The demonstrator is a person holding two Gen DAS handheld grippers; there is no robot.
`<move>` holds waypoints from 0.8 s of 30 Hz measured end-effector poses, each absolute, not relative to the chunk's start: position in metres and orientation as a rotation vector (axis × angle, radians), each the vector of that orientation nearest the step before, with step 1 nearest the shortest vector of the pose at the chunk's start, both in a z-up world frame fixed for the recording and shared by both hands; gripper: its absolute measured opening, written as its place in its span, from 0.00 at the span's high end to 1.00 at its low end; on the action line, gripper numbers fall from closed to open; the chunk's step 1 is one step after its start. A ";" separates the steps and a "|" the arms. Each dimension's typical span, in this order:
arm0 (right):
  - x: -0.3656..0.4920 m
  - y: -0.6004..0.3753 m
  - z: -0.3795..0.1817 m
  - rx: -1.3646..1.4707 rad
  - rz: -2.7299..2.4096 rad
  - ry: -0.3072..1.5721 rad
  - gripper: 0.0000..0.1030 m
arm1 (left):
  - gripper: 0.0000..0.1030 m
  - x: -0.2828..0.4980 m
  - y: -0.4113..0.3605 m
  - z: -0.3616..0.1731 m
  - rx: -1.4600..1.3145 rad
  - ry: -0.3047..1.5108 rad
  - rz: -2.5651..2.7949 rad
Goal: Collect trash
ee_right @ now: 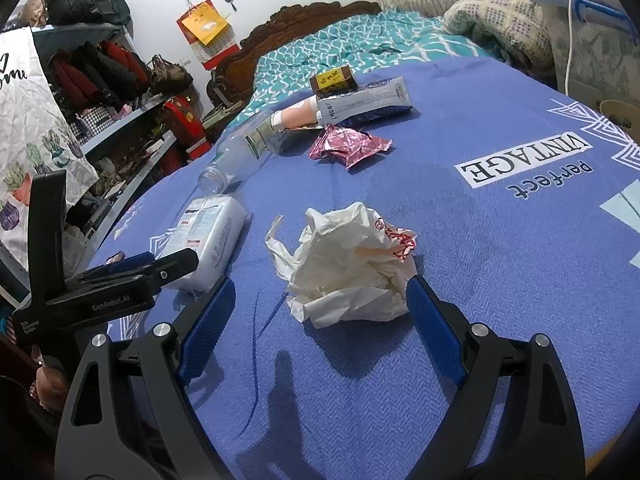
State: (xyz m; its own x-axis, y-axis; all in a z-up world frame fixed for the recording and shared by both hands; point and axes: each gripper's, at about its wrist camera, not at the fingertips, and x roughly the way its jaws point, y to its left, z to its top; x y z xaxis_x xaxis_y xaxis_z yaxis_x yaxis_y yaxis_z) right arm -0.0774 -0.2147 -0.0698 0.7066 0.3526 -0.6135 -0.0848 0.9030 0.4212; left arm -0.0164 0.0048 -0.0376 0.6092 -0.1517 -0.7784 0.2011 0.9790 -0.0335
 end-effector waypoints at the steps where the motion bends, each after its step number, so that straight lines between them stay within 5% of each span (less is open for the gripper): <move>1: -0.077 -0.215 -0.070 0.381 0.250 0.750 0.15 | 0.10 -0.016 0.003 -0.037 0.060 0.895 -0.207; 24: -0.068 -0.221 -0.075 0.387 0.235 0.756 0.18 | 0.09 0.001 -0.028 -0.045 0.114 0.922 -0.252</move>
State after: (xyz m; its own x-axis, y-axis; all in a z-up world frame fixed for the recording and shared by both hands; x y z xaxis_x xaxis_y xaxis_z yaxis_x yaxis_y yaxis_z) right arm -0.0681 -0.2212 -0.0754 0.7061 0.3431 -0.6194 -0.0689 0.9039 0.4222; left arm 0.0012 -0.0277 -0.0454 0.5773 -0.1663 -0.7994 0.2636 0.9646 -0.0103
